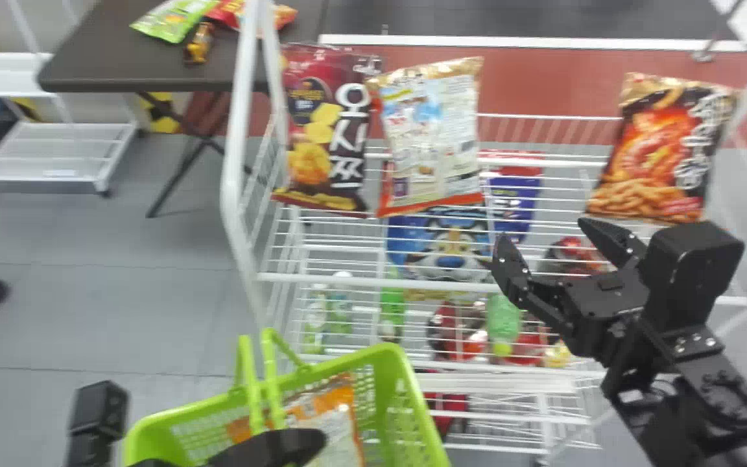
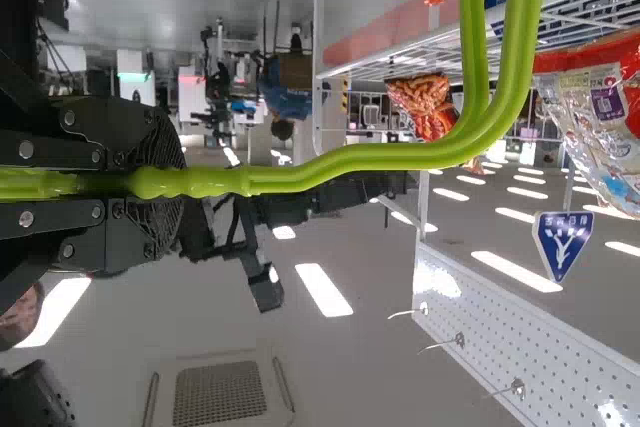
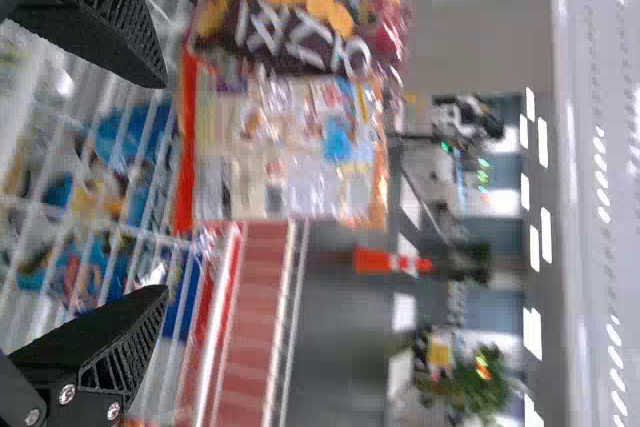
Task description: Hold basket handle with left hand then pick Gamjakkang with right hand and place into basket
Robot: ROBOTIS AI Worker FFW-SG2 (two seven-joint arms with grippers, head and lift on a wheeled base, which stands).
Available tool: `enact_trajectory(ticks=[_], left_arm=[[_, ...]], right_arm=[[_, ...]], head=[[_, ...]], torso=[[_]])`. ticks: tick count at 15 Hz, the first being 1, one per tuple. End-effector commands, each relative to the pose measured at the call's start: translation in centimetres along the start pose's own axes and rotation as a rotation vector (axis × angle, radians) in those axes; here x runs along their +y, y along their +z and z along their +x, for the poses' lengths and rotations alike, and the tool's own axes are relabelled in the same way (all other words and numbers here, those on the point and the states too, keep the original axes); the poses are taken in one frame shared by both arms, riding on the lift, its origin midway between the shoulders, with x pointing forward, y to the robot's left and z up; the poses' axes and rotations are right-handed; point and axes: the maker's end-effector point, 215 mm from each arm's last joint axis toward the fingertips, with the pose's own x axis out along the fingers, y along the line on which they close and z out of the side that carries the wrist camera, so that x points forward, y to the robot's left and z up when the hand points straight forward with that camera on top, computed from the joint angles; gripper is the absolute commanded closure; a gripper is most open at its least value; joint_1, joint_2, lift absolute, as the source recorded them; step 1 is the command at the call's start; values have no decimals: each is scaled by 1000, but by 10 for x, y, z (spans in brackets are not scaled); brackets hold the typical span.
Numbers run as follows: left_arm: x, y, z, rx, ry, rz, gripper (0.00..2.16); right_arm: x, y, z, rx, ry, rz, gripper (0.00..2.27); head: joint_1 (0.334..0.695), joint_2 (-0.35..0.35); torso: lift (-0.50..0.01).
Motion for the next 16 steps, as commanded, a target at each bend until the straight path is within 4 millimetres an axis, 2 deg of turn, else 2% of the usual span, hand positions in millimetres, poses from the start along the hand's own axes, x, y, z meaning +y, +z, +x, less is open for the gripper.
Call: enact_trajectory(ticks=[1,3,4,5,7,10,16], left_arm=[[1,1,-1,-6,0,-3,2145],[2,1,0,-9,-3,-6,2145],[2,1,0,-9,-4,-6,2145],[1,1,0,-9,-6,-6,2145],[1,1,-1,-12,-8,-7,2145],[2,0,0,-12,-7,-11,2145],[4,1,0,-12,-1,-11,2145]], right_arm=[[-30,-19,-11,-40,-38,18,76],[-31,-16,-19,-147,-9,5,76],[-38,-22,-26,-184,-12,25,76],[-41,-38,-28,-169,-4,47,76],[-42,-52,-29,-147,-6,51,76],[-38,-50,-29,-150,9,50,76],[-31,-51,-28,-150,30,53,76]], head=[[695,-106],[695,-170],[695,-177],[695,-182],[695,-200],[695,-226],[695,-215]], torso=[[-17],[-17],[-17],[-17],[-17],[-17],[-17]])
